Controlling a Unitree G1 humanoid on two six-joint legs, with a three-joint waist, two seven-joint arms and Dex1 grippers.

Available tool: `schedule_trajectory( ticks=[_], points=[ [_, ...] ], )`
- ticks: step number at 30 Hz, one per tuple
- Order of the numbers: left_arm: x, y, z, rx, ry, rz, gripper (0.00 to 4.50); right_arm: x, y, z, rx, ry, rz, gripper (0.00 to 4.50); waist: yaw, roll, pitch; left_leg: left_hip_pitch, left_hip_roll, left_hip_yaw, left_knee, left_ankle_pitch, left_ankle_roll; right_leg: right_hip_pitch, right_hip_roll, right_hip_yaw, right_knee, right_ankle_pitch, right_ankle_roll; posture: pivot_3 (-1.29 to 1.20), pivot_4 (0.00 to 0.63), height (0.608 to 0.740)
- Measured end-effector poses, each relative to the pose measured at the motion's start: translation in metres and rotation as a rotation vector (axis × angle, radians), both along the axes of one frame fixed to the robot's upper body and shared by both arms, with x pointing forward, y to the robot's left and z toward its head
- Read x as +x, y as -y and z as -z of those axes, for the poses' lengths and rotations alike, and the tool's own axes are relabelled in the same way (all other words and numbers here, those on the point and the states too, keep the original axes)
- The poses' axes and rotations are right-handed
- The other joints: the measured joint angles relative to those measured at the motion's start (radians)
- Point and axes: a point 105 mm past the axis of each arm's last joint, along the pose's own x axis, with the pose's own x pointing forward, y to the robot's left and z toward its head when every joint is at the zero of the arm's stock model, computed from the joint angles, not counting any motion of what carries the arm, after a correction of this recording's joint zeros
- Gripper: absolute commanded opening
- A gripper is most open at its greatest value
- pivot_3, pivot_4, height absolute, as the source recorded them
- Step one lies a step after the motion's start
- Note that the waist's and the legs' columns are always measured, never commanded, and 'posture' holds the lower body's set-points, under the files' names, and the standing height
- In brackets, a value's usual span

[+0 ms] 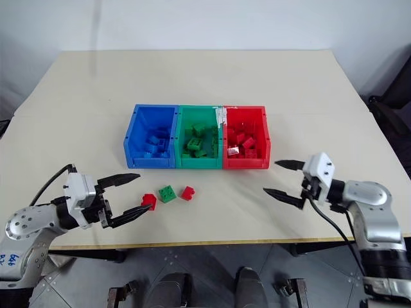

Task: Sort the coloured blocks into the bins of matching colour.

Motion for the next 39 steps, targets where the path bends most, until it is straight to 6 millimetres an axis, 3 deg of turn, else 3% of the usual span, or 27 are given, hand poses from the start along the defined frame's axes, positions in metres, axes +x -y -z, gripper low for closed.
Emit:
schedule_trajectory(
  ticks=[2, 9, 14, 17, 19, 22, 29, 35, 39],
  points=[
    [0.0, 0.0, 0.0, 0.002, -0.001, 0.012, 4.5, -0.002, -0.014, 0.001, 0.008, -0.016, -0.043, 4.48, -0.005, 0.0, 0.0, 0.0, 0.001, 0.0, 0.0, 0.0, 0.0, 0.0, 0.0, 0.0, 0.0, 0.0, 0.0, 0.0, 0.15, 0.74],
    [-0.016, -0.004, 0.012, 0.004, -0.054, 0.052, 4.5, -0.01, -0.107, 0.008, 0.021, -0.162, -0.26, 4.48, -0.018, 0.0, 0.0, 0.0, 0.001, -0.002, 0.001, -0.001, -0.001, 0.0, 0.0, 0.0, 0.0, 0.0, 0.0, 0.0, 0.15, 0.74],
    [-0.031, -0.009, 0.015, 0.032, -0.061, 0.028, 4.5, 0.001, -0.172, 0.023, -0.013, -0.178, -0.257, 4.48, -0.019, 0.0, 0.0, -0.001, 0.001, -0.002, 0.001, -0.001, -0.002, -0.001, 0.0, 0.0, 0.001, 0.0, -0.001, 0.0, 0.15, 0.74],
    [-0.038, -0.012, 0.014, 0.039, -0.055, -0.012, 4.5, 0.01, -0.191, 0.033, -0.04, -0.184, -0.225, 4.48, -0.015, 0.0, 0.0, -0.002, -0.001, -0.003, 0.002, -0.002, -0.001, -0.001, -0.001, 0.0, 0.001, 0.0, -0.001, 0.0, 0.15, 0.74],
    [-0.04, -0.012, 0.016, 0.034, -0.059, -0.03, 4.5, 0.013, -0.195, 0.034, -0.04, -0.185, -0.213, 4.48, -0.015, 0.0, 0.0, -0.002, -0.001, -0.004, 0.002, -0.002, -0.001, -0.001, -0.001, 0.0, 0.001, 0.0, -0.001, 0.0, 0.15, 0.74],
    [-0.045, -0.01, 0.017, 0.03, -0.063, -0.04, 4.5, 0.016, -0.201, 0.034, -0.033, -0.189, -0.203, 3.89, -0.019, 0.0, 0.0, -0.002, 0.0, -0.003, 0.001, -0.002, -0.001, -0.001, 0.0, -0.001, 0.001, 0.0, -0.001, 0.0, 0.15, 0.74],
    [-0.048, -0.008, 0.017, 0.024, -0.064, -0.056, 4.5, 0.014, -0.202, 0.034, -0.025, -0.201, -0.226, 1.47, -0.02, 0.0, 0.0, -0.002, 0.0, -0.003, 0.001, -0.002, -0.001, -0.001, 0.0, -0.001, 0.001, 0.0, -0.001, 0.0, 0.15, 0.74],
    [-0.042, -0.007, 0.011, 0.015, -0.03, -0.06, 4.5, 0.018, -0.191, 0.01, 0.072, -0.155, -0.21, 1.43, -0.018, 0.0, 0.0, -0.002, 0.0, -0.003, 0.001, -0.002, -0.001, -0.001, 0.0, -0.001, 0.001, 0.0, -0.001, 0.0, 0.15, 0.74],
    [-0.037, -0.007, 0.008, 0.002, -0.013, -0.069, 4.5, 0.04, -0.154, -0.029, 0.189, -0.072, -0.095, 1.43, -0.018, 0.0, 0.0, -0.002, 0.0, -0.003, 0.001, -0.002, -0.001, -0.001, 0.0, -0.001, 0.0, 0.0, -0.001, 0.0, 0.15, 0.74]
  ],
)
